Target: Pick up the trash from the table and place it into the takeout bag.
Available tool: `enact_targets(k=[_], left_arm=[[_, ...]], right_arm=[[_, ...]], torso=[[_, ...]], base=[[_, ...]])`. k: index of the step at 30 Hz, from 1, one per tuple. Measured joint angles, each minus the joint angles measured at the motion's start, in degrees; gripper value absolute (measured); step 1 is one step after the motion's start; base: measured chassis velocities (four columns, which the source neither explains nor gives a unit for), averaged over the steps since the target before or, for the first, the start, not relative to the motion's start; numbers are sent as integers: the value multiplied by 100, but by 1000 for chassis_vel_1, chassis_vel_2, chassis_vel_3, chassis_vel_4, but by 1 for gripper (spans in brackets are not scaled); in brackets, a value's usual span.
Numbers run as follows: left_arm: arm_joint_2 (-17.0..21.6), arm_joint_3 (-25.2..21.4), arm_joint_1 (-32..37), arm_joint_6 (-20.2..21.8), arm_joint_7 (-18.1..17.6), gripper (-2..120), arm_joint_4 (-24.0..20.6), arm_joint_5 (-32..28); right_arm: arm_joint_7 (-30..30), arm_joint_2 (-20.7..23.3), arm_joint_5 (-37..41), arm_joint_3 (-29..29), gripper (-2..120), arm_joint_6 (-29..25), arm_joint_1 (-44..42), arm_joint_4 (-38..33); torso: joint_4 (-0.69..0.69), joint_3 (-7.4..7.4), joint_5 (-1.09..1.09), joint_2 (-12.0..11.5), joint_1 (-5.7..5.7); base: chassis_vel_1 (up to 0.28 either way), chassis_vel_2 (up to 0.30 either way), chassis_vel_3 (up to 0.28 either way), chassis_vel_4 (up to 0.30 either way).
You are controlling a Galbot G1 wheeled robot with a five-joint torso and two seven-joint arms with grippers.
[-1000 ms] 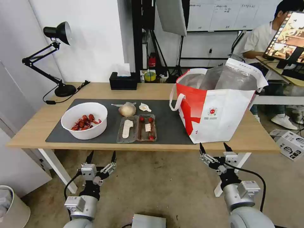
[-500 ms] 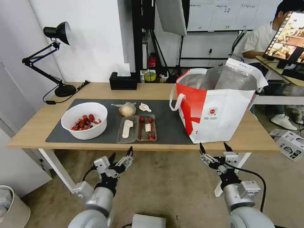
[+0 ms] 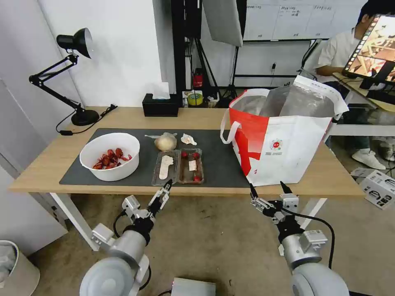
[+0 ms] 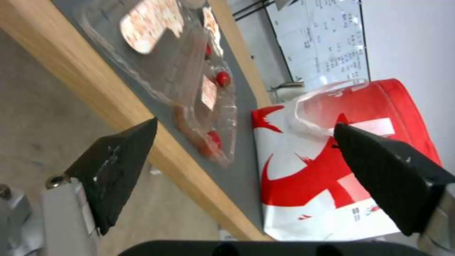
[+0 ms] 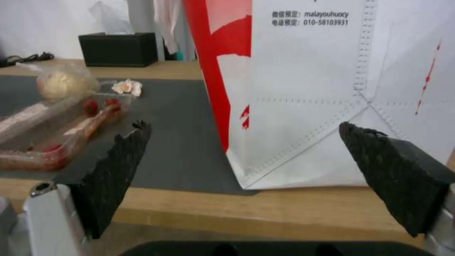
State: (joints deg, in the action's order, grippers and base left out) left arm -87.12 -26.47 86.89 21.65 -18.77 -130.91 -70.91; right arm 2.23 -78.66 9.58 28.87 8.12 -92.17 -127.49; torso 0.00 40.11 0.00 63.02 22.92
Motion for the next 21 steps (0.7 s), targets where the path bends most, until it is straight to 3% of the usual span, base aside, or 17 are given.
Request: enact_targets(k=[11,16,21], left_arm=[[4,241,-380,9,-50,100,476,-289],[39,266,-858,-17,-47,100,1040,-294],[48,236,-1035,-28,-57,100,1193,-349]], right_arm=[[-2,26,-8,52,100,7,-101,-109],[-2,64,-5,200,100,13,-198,-186],[-2,79,-3,255,100,12,-218,-193]], torso=[[0,0,0,0,0],[0,0,0,0,0],[0,0,0,0,0]], base=[[0,0,0,0],[0,0,0,0],[0,0,0,0]])
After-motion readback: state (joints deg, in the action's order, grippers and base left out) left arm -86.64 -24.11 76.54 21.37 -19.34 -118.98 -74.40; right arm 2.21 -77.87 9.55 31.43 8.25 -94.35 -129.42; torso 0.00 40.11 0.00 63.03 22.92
